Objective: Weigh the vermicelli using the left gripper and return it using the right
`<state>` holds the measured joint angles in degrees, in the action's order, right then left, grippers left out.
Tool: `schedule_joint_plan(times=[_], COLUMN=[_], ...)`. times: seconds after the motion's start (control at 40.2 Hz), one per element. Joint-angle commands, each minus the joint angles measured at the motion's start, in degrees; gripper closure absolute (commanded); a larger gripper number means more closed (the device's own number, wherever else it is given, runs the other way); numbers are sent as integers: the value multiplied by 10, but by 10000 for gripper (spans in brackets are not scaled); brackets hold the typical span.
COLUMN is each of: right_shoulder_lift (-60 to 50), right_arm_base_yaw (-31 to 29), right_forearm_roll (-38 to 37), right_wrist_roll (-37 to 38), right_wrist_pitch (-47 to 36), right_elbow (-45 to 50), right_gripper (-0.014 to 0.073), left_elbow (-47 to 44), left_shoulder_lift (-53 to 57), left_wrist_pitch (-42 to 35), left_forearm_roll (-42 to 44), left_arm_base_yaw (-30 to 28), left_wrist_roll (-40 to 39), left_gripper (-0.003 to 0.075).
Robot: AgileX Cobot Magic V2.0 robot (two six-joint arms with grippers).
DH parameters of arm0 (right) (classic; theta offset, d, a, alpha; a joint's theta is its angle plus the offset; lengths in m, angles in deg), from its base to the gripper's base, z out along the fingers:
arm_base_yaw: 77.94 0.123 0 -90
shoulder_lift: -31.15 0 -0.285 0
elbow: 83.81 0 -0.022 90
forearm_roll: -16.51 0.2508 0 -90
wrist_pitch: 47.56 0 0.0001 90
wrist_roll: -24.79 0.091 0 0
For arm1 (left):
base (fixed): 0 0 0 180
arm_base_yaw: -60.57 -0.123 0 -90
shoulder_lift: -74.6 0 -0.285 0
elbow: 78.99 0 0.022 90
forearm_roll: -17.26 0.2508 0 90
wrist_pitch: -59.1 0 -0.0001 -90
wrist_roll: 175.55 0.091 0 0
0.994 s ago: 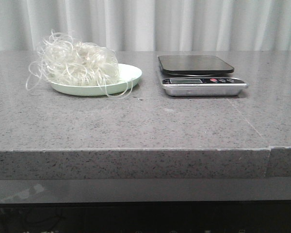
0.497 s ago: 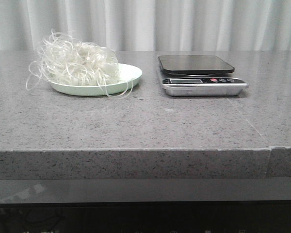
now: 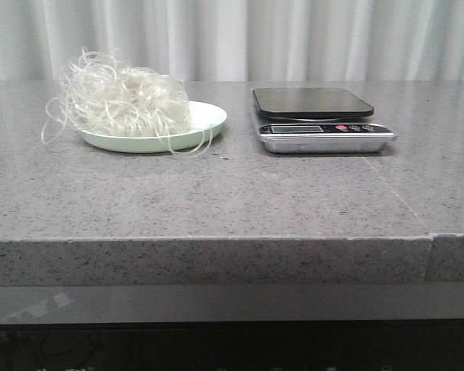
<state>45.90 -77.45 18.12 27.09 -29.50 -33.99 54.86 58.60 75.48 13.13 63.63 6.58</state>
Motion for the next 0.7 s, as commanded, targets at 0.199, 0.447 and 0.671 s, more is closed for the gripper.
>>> schedule_joint_plan(times=[0.199, 0.447, 0.671], right_shoulder_lift=[160, 243, 281], right_arm_base_yaw=[-2, -2, -2], right_forearm_roll=[-5, -5, -5], right_wrist_roll=[-2, -2, -2], right_wrist_pitch=[95, 134, 156], right_elbow=[-148, -155, -155], right_gripper=[436, 436, 436], left_elbow=[158, 148, 124], left_shoulder_lift=[-164, -225, -257], left_wrist_pitch=[107, 131, 132], left_forearm_roll=[-5, -5, -5], left_arm_base_yaw=[3, 3, 3], left_wrist_roll=[1, 1, 1], left_gripper=[565, 565, 565])
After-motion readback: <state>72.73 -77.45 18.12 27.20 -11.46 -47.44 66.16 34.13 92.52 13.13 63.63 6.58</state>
